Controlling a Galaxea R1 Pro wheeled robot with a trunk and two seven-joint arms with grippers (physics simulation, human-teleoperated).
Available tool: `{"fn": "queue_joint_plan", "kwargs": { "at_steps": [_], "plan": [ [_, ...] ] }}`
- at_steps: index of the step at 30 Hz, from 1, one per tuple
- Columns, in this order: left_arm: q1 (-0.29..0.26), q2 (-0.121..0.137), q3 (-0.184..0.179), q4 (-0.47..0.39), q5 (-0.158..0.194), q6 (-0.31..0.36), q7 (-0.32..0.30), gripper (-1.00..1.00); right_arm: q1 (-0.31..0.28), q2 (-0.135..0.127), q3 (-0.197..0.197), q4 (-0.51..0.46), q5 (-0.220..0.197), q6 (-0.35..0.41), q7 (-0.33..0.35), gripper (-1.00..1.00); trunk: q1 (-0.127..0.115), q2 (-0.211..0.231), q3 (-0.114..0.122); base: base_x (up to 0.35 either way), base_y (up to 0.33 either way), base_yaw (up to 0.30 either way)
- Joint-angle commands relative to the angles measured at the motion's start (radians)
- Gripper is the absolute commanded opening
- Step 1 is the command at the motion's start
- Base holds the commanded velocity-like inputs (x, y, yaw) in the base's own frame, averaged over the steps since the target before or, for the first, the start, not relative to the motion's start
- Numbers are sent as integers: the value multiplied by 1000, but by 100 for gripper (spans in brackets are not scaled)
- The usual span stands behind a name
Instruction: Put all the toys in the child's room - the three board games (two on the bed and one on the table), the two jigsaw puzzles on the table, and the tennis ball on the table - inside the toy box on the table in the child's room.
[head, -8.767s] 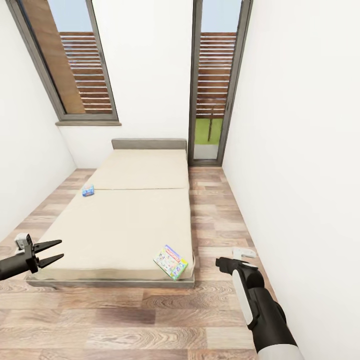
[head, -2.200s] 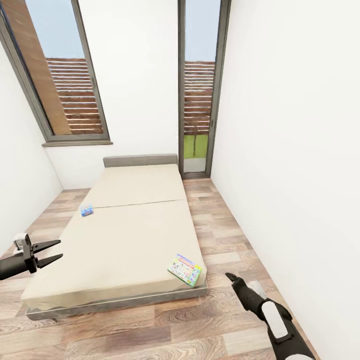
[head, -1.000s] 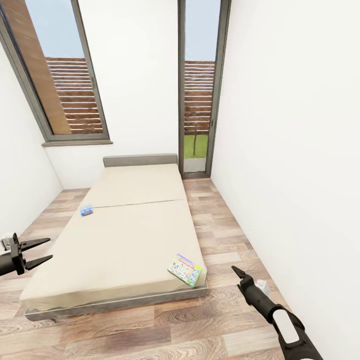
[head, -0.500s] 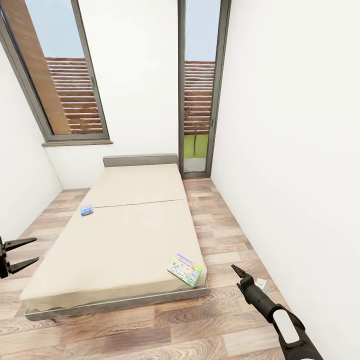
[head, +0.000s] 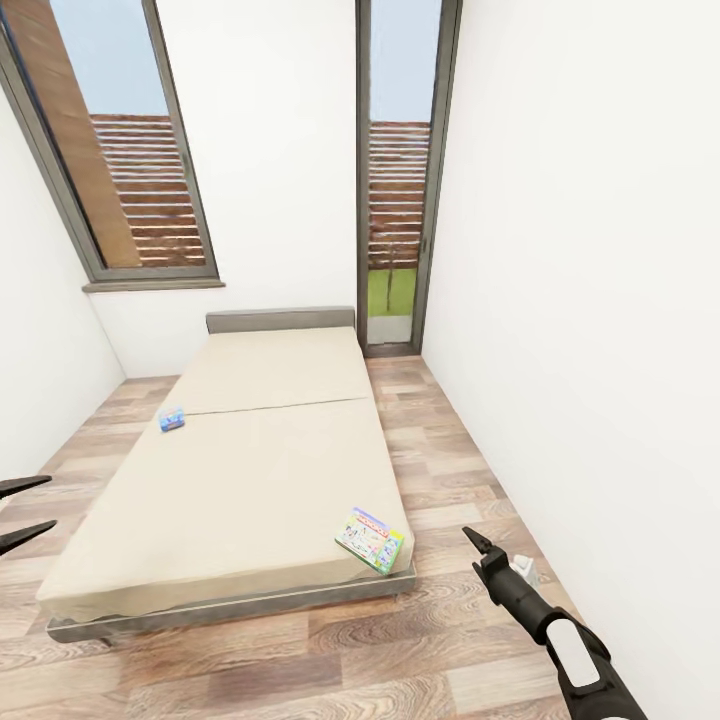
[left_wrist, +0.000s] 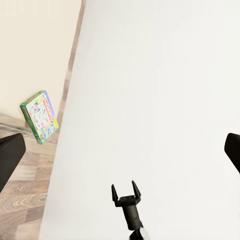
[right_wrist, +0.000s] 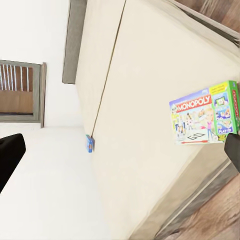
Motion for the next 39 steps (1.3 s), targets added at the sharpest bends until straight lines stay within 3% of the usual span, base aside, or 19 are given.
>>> {"fn": "queue_joint_plan", "kwargs": {
  "at_steps": [1,8,18,22,23,28,39],
  "plan": [
    [-1,-10,-8,0,0,11,-5,100,-1,1,-5,-1,-5,9,1,100,4,-9,-5,0,0,0],
    [-1,-50,-46,-4,0,13,-5,100,-3,1,-5,1,-5,8,3,100,31,-58,-27,0,0,0],
    [-3,-150,-62,-90,-1,9,-5,100,-5,3,-5,1,-4,5,3,100,69,-128,-58,0,0,0],
    [-3,-197,-111,-124,-1,5,-5,100,-5,0,-5,1,-8,5,3,100,85,-156,-71,0,0,0],
    [-3,-215,-166,-145,0,3,-5,100,-6,-2,-5,1,-10,5,2,100,89,-163,-74,0,0,0],
    [-3,-223,-193,-167,1,2,-5,100,-6,-1,-5,1,-11,5,2,100,108,-198,-90,0,0,0],
    [-3,-233,-202,-176,2,0,-5,100,-6,1,-5,1,-11,4,2,100,150,-275,-124,0,0,0]
  ]
}}
